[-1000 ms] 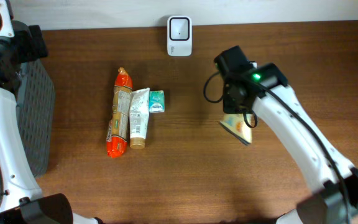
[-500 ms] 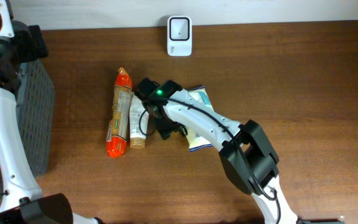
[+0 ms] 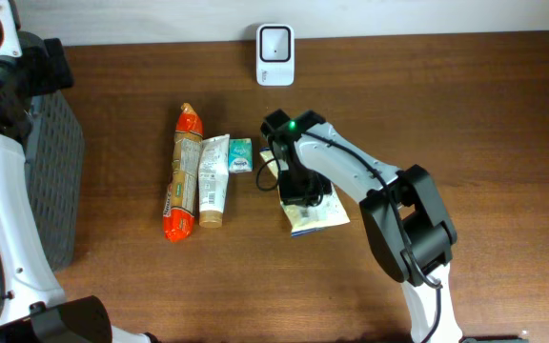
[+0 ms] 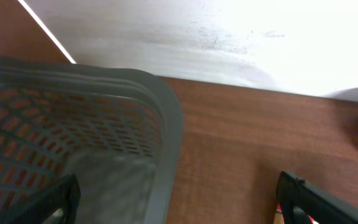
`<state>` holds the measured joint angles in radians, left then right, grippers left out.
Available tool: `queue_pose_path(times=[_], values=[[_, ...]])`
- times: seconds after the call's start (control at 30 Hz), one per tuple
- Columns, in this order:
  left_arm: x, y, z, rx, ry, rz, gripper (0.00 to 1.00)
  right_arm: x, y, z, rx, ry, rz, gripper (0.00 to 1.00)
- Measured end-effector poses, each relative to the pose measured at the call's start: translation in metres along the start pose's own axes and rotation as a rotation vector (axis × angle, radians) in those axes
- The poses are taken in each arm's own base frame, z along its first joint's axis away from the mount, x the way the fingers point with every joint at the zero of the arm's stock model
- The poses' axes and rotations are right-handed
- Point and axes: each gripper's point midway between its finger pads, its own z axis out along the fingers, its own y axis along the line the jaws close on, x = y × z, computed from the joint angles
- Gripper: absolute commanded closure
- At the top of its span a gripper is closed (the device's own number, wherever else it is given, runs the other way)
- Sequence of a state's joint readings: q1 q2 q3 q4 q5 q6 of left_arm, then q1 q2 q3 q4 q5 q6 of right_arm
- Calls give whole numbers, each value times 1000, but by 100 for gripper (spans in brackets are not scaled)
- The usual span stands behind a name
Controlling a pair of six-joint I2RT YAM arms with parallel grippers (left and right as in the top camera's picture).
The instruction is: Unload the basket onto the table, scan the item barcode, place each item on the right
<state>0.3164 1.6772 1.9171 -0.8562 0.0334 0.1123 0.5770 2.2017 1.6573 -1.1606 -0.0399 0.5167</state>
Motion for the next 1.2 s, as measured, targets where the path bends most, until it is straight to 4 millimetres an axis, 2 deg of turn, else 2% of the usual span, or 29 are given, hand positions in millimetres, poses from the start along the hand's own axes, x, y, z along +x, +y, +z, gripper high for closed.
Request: queue_pose_path(times=[0.07, 0.17, 0.2, 0.23, 0.3, 0.33, 0.37, 0.43, 0.5, 0.53, 0.57, 0.63, 0.67, 0.7, 0.73, 0.87, 0.97, 1.0, 1.07, 1.1, 1.13, 1.17, 1.2], values=[[0, 0, 0, 0, 0, 0, 1, 4, 8, 4, -53, -11, -4, 77], [0, 0, 0, 0, -1, 0, 1, 11, 23, -1, -147, 34, -113, 34], [0, 0, 0, 0, 0, 0, 1, 12, 32, -11, -188, 44, -174, 23], [0, 0, 0, 0, 0, 0, 1, 14, 36, -21, -213, 59, -211, 23], [0, 0, 0, 0, 0, 0, 1, 18, 59, -46, -346, 63, -329, 25], [0, 0, 0, 0, 0, 0, 1, 22, 62, -46, -364, 75, -344, 26], [0, 0, 0, 0, 0, 0, 1, 28, 66, -43, -376, 92, -362, 35], [0, 0, 0, 0, 0, 0, 1, 52, 71, -30, -369, 157, -399, 41], [0, 0, 0, 0, 0, 0, 1, 73, 61, -20, -316, 236, -398, 45], [0, 0, 0, 0, 0, 0, 1, 79, 36, -14, -219, 279, -358, 51], [0, 0, 0, 0, 0, 0, 1, 76, 24, -12, -177, 282, -338, 54], [0, 0, 0, 0, 0, 0, 1, 66, -8, -12, -113, 290, -269, 54], [0, 0, 0, 0, 0, 0, 1, 53, -30, -12, -101, 282, -210, 54], [0, 0, 0, 0, 0, 0, 1, 37, -60, -12, -95, 265, -141, 54], [0, 0, 0, 0, 0, 0, 1, 29, -77, -12, -100, 258, -106, 54], [0, 0, 0, 0, 0, 0, 1, 11, -134, -14, -222, 243, -24, 53], [0, 0, 0, 0, 0, 0, 1, 4, -131, -23, -346, 211, -61, 53], [0, 0, 0, 0, 0, 0, 1, -4, -126, -31, -381, 175, -71, 54], [0, 0, 0, 0, 0, 0, 1, -28, -111, -63, -456, 26, -111, 55], [0, 0, 0, 0, 0, 0, 1, -40, -99, -75, -474, -46, -132, 54], [0, 0, 0, 0, 0, 0, 1, -42, -86, -77, -482, -61, -148, 55], [0, 0, 0, 0, 0, 0, 1, -51, -61, -79, -490, -107, -171, 55], [0, 0, 0, 0, 0, 0, 1, -50, -40, -80, -494, -119, -202, 55]])
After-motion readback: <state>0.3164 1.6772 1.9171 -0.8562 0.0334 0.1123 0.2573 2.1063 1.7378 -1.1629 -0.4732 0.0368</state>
